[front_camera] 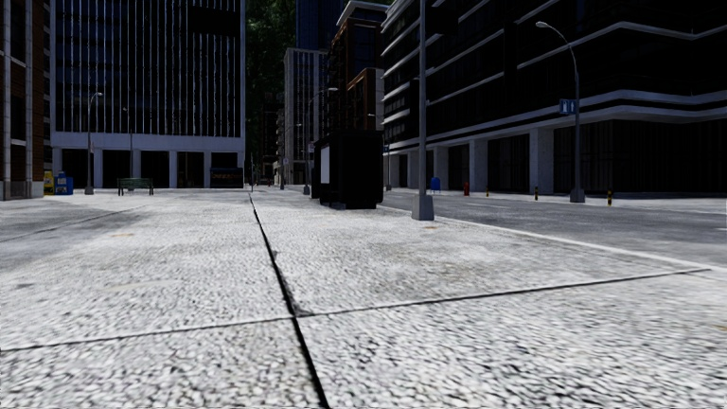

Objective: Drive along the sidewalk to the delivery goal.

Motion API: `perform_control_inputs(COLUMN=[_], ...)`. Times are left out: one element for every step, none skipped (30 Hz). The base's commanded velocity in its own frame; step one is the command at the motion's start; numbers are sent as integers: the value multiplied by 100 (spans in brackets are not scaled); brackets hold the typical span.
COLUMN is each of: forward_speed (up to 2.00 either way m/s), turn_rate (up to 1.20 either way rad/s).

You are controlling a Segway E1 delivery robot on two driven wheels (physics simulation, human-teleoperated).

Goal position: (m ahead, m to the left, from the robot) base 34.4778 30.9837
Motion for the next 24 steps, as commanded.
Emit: perform_control_inputs(forward_speed=[151, 151, 149, 152, 153, 153, 160, 169, 172, 172, 172, 173, 173, 173, 173, 173, 173, 173, 173, 173, 173, 173, 173, 173], turn_rate=[0, 0, 0, 0, 0, 0, 0, 0, 0, 0, 0, 0, 0, 0, 0, 0, 0, 0, 0, 0, 0, 0, 0, 0])
